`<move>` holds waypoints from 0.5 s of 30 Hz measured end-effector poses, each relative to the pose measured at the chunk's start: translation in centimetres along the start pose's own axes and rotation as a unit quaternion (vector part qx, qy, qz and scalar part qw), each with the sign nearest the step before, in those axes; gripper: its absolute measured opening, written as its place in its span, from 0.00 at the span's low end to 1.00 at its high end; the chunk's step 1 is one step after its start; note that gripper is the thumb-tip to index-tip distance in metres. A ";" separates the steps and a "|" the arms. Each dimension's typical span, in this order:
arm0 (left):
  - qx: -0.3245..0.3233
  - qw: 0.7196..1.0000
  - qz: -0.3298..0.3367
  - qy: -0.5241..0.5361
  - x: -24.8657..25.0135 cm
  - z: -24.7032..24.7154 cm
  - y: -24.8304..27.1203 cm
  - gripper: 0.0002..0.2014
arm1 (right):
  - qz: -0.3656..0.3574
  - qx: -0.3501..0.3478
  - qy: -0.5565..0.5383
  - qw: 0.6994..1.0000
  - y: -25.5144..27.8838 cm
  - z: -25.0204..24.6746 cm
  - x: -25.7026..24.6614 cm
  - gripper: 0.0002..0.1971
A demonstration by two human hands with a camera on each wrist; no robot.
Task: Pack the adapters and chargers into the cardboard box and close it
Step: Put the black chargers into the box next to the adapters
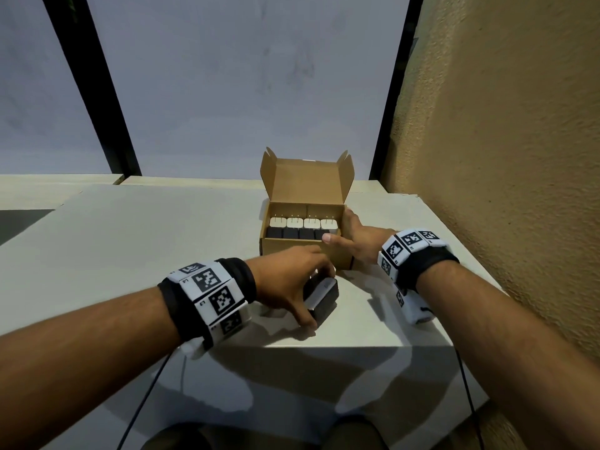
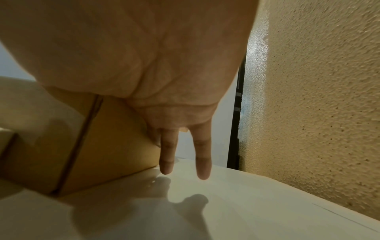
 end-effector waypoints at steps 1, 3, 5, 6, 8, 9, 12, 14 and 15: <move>0.020 0.999 -0.004 0.028 -0.2 -0.6 0.0 0.37 | -0.002 -0.001 -0.006 1.000 0.0 0.0 -0.1 0.61; 0.064 0.995 -0.009 0.077 -0.5 -2.0 0.2 0.36 | 0.001 -0.004 0.005 1.000 -0.2 0.0 0.0 0.60; 0.097 0.988 -0.018 0.120 -0.9 -3.4 0.3 0.36 | 0.015 -0.007 0.032 0.999 -0.3 0.0 0.3 0.54; 0.110 0.983 -0.022 0.144 -1.1 -3.9 0.3 0.37 | 0.022 -0.006 0.041 0.999 -0.4 0.1 0.5 0.52; 0.139 0.972 -0.024 0.189 -1.3 -5.0 0.3 0.37 | 0.025 -0.001 0.047 0.999 -0.3 0.0 0.5 0.50; 0.152 0.964 -0.026 0.217 -1.4 -5.4 0.3 0.36 | 0.018 0.001 0.039 0.999 -0.3 0.0 0.3 0.51; 0.170 0.933 -0.043 0.314 -2.1 -5.9 0.3 0.33 | 0.005 -0.006 0.006 1.000 -0.2 -0.1 -0.1 0.57; 0.181 0.916 -0.054 0.354 -2.5 -6.0 0.1 0.30 | 0.006 -0.005 0.004 1.000 -0.3 -0.1 0.1 0.55; 0.190 0.907 -0.059 0.372 -2.8 -6.1 -0.1 0.30 | 0.005 -0.001 0.006 1.000 -0.2 -0.1 0.1 0.54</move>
Point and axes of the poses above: each hand's wrist, its own y-axis away from the middle knuckle, its own z-axis out of the palm, x = y × z, the point moved 8 cm from there along -y, towards the middle knuckle, and after that the axes turned 9 degrees about x, right-handed, at the moved point
